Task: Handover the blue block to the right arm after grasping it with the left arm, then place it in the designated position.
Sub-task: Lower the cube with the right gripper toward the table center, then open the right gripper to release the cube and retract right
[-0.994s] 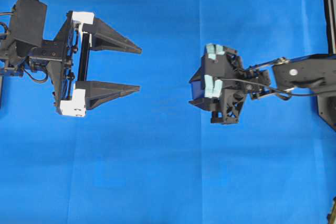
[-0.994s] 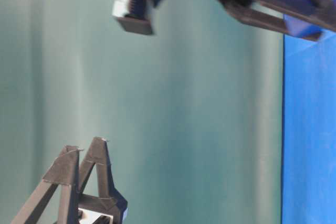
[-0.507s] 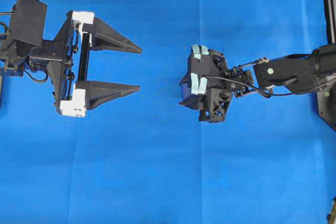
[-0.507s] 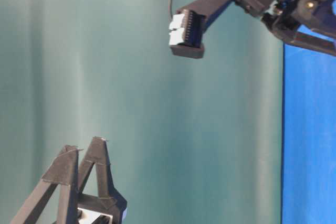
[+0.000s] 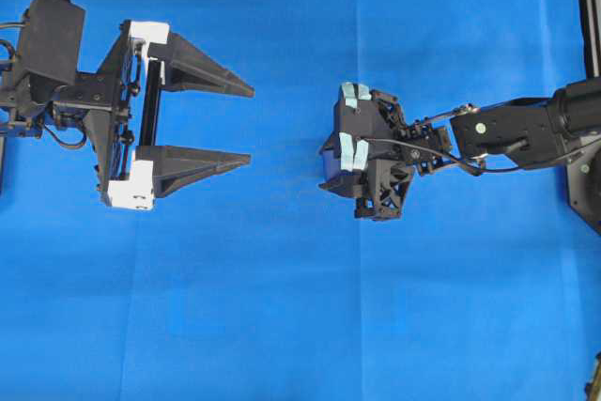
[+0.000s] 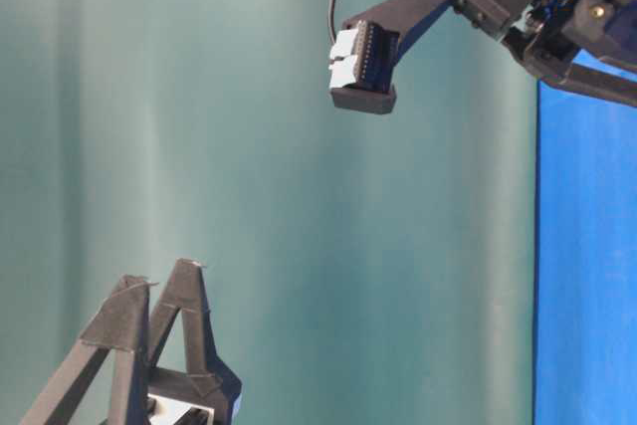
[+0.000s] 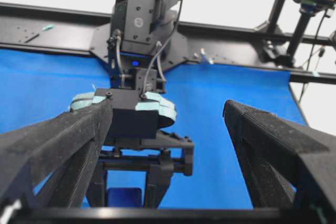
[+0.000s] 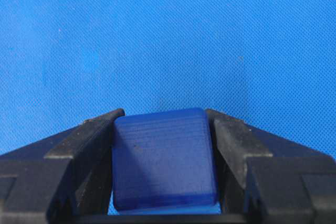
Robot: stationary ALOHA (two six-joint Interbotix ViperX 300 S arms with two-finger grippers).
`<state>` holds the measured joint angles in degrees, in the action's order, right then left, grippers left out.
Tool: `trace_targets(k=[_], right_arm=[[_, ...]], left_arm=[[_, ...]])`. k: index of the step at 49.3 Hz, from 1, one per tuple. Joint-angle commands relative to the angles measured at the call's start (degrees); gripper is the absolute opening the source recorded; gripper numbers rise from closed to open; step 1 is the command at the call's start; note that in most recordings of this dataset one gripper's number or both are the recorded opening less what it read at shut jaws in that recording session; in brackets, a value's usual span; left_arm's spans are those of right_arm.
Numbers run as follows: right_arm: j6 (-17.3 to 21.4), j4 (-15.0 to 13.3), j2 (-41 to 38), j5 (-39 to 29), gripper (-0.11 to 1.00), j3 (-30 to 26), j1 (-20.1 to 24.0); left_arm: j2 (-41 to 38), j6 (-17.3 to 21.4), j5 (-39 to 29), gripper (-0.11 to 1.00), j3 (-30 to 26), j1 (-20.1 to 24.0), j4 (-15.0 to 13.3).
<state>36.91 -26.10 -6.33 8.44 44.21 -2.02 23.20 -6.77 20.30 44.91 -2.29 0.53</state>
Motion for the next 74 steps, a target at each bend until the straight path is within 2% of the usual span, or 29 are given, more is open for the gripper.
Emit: trace_targets(k=[1,15,17,23,26,35,45,74], right_arm=[[-0.09,-0.09,0.53,0.35,0.43,-0.53,0.0],[-0.09,1.14,-0.18,0.62,0.44,-1.05,-0.09],[0.0,1.14,-0.09,0.62,0.52,-1.14,-0.09],[0.0,1.76,-0.09,0.62,0.86,-1.14,-0.09],[0.0,2.02,-0.18,0.62,0.92,-1.05,-0.09],[0.0,2.2,-0.09,0.7,0.85,-1.14,0.0],[0.26,2.2,1.58,-0.44,0.85,-1.58,-0.09],[0.35,2.11,22.76,-16.7,0.84,-1.23,0.62]], left_arm=[[0.26,0.0,0.35,0.92,-1.49,-0.18,0.09],[0.26,0.09,0.35,0.92,-1.58,-0.18,0.09],[0.26,0.0,0.35,0.92,-1.58,-0.18,0.09],[0.26,0.0,0.35,0.92,-1.58,-0.26,0.09],[0.26,0.0,0.44,0.92,-1.49,-0.35,0.09],[0.26,0.0,0.53,0.92,-1.58,-0.35,0.09],[0.26,0.0,0.44,0.92,-1.58,-0.35,0.09],[0.26,0.0,0.53,0.92,-1.58,-0.26,0.09]])
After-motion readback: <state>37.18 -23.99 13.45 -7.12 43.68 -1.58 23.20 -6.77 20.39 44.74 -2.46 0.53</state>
